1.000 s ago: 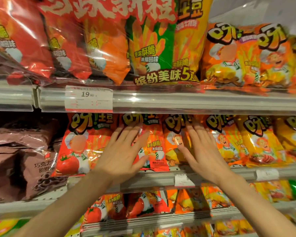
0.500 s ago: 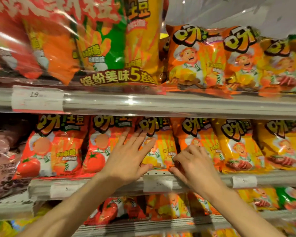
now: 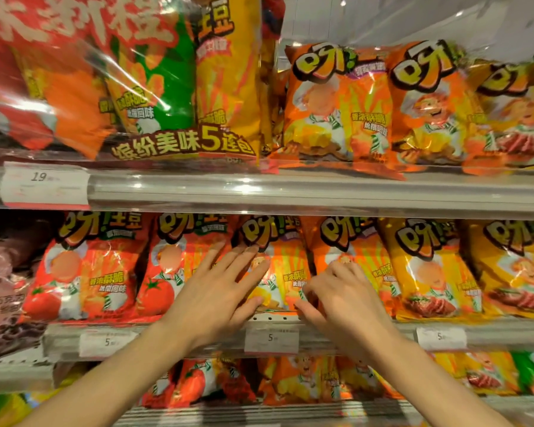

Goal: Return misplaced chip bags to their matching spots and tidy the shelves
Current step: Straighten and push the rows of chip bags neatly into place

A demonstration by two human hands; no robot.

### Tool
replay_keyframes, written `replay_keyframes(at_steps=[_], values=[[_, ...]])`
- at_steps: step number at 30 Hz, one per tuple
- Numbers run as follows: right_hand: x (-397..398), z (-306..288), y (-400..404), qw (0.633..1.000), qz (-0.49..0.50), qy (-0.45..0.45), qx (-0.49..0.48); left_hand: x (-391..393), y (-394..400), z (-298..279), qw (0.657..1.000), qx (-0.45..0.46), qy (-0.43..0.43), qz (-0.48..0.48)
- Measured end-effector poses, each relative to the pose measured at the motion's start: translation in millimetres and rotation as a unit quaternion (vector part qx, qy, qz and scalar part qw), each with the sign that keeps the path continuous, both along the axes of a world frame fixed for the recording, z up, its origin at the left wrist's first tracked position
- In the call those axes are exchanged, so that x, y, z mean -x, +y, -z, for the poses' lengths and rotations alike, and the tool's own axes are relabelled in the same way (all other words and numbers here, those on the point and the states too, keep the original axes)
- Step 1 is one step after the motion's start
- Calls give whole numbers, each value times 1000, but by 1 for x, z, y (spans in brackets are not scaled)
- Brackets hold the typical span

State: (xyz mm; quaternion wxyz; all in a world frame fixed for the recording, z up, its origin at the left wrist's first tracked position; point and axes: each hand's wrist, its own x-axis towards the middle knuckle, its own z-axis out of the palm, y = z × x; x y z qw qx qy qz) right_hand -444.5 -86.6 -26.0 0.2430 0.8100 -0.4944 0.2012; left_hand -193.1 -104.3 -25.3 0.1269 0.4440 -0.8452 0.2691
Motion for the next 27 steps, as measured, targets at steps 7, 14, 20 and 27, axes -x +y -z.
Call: replay_keyframes(at_steps=[7,14,20,27], values=[[-18,-2,-20,998,19,22,-60,19,-26,-11,998,24,21,-51],[-18,5,-25,996,22,35,-74,18,-31,-8,997,20,12,-70],[11,-11,-8,997,23,-28,-65,31,-16,-18,996,6,60,-68],[95,-11,9,995,84,-4,-46,103,-8,-34,990,-35,131,-49]])
